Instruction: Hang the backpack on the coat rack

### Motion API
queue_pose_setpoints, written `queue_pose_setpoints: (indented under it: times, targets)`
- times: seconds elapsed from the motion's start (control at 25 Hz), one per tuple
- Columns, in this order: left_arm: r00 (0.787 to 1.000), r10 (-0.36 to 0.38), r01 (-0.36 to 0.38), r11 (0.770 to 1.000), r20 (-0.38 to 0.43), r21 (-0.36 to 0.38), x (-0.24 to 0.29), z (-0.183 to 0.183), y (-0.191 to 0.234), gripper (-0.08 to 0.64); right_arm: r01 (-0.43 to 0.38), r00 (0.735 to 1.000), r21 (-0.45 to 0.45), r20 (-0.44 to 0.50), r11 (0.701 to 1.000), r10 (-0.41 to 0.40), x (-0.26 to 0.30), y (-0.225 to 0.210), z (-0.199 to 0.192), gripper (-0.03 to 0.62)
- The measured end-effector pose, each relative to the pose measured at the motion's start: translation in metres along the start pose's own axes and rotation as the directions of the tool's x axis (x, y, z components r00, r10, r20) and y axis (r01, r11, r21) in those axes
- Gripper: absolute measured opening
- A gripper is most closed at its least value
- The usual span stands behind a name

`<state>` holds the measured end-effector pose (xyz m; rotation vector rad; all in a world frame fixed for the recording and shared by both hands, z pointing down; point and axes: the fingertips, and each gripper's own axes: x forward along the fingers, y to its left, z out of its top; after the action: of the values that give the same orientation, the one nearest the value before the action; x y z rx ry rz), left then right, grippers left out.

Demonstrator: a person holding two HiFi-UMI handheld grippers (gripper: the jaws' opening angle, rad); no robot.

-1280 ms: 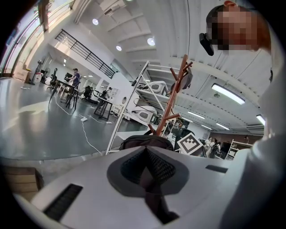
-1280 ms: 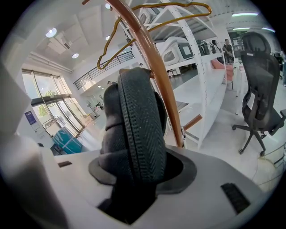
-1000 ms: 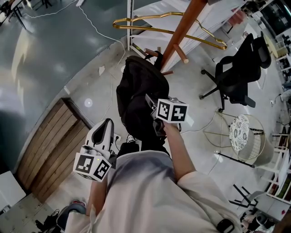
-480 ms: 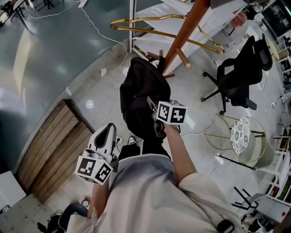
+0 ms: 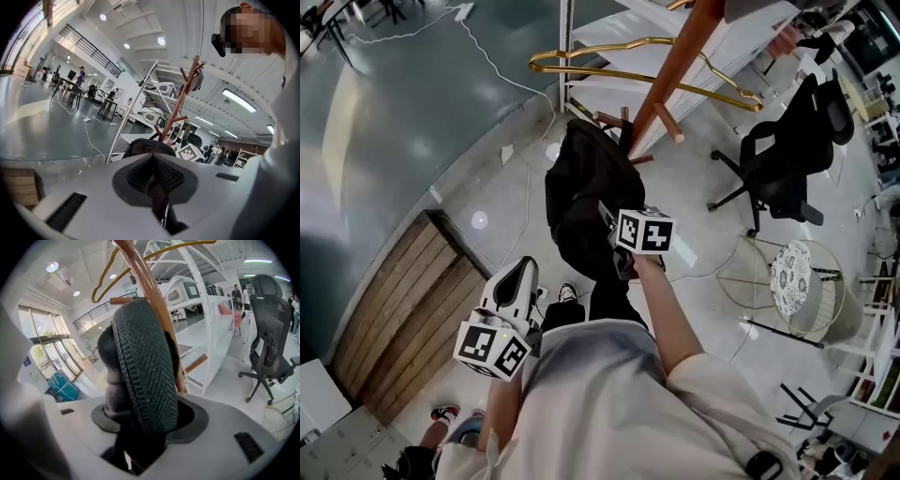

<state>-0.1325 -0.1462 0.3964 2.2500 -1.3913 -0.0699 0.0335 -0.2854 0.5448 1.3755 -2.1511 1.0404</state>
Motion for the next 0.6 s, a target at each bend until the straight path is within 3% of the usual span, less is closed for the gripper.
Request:
queue_pose_setpoints:
  times: [0.6]
  targets:
    - [1.0, -0.02, 0.02, 1.0, 0.006, 0.002, -0.003, -0.003, -0.002, 0.006, 0.036, 0.997, -0.092, -0.061, 0.995, -0.041, 0.016, -0.001, -0.01, 0.291]
